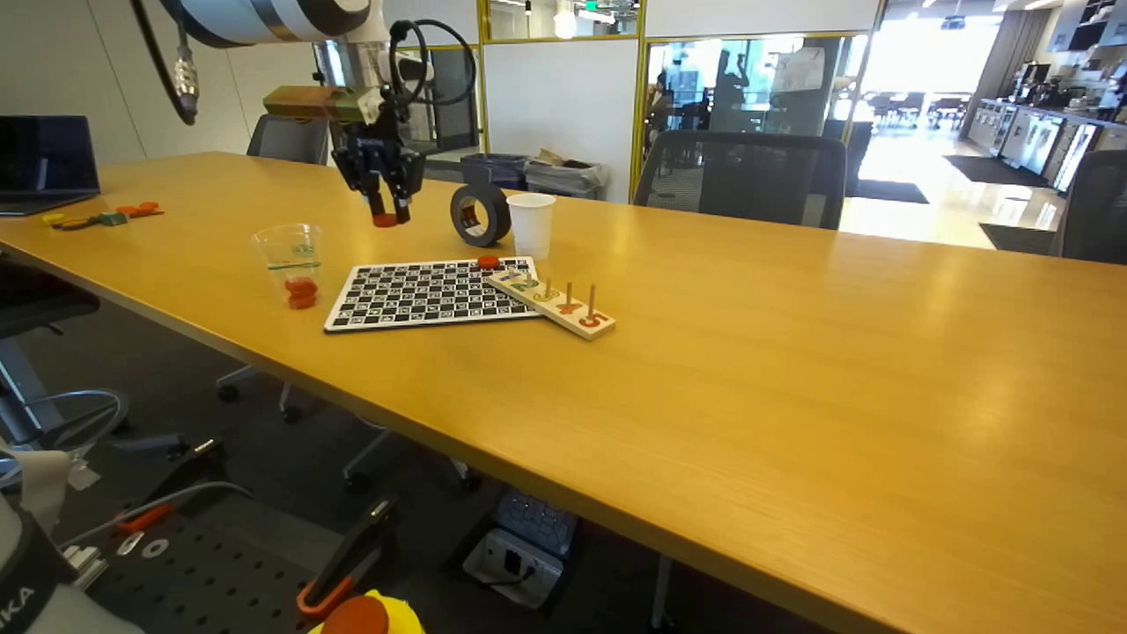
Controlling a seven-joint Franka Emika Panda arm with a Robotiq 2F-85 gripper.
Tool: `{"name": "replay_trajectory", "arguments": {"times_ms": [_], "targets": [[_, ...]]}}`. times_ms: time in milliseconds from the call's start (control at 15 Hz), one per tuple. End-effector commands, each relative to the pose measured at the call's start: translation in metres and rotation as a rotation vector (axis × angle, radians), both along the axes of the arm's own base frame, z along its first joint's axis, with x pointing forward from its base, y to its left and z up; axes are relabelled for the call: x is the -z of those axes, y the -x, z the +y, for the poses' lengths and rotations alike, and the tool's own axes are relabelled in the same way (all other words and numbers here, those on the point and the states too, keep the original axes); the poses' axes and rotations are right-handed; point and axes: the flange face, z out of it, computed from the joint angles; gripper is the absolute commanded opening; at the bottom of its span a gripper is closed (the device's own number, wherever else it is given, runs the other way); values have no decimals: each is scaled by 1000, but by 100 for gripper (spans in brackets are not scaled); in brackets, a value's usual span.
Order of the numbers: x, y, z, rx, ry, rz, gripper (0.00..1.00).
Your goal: Pick up the orange tokens from the table and put them in the colourless cup. Pick up the blue token and put it in the white cup.
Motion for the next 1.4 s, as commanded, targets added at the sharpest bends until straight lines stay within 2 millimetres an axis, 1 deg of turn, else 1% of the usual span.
{"name": "replay_trajectory", "arguments": {"times_ms": [0, 200, 400, 667, 1133, 1333], "targets": [[-26, 17, 38, -180, -4, -9, 22], [-22, 25, 68, -317, -27, 25, 22], [-17, 34, 84, -424, -40, 56, 22], [-15, 40, 93, -532, -42, 74, 22], [-7, 43, 110, -697, -74, 80, 22], [-3, 43, 113, -738, -91, 92, 22]]}}
